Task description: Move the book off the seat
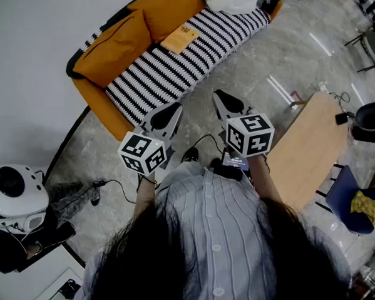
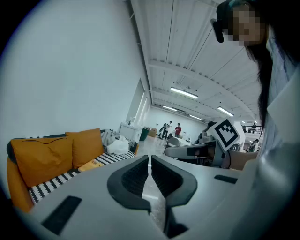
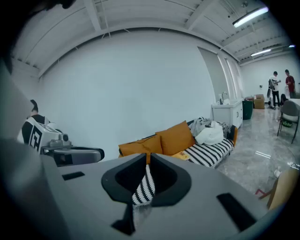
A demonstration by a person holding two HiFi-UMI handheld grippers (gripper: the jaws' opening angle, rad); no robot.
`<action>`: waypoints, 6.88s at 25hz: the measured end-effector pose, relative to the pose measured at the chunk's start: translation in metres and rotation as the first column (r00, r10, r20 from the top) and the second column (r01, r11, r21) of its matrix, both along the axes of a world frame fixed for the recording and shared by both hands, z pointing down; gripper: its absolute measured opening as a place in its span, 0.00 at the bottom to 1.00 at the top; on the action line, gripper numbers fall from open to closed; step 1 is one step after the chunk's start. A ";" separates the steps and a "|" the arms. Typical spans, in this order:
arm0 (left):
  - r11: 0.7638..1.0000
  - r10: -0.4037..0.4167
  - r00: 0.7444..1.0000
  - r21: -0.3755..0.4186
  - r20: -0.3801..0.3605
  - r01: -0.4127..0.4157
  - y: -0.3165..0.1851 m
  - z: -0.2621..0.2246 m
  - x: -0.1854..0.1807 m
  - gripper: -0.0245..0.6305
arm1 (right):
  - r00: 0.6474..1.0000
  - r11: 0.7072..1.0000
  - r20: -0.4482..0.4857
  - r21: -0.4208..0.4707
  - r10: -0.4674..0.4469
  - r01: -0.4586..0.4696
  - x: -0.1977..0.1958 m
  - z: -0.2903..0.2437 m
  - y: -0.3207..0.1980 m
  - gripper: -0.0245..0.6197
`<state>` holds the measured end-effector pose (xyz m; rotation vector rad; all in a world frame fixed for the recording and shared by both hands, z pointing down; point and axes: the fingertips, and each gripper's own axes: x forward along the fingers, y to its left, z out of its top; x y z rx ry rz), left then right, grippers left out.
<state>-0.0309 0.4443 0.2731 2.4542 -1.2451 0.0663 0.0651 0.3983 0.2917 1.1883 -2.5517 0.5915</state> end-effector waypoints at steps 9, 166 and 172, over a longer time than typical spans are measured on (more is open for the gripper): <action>1.000 0.026 1.000 -0.009 0.006 -0.026 -0.013 0.004 -0.026 0.06 | 0.997 0.999 0.077 -0.038 0.023 -0.020 -0.027 0.004 -0.004 0.10; 0.584 0.319 0.947 -0.794 0.032 -0.170 -0.541 0.547 -0.149 0.46 | 0.918 0.430 -0.100 -0.861 0.383 -0.273 -0.105 0.526 -0.504 0.29; 0.645 0.303 0.953 -0.741 0.023 -0.187 -0.547 0.499 -0.135 0.46 | 0.902 0.511 -0.072 -0.804 0.425 -0.304 -0.090 0.474 -0.513 0.27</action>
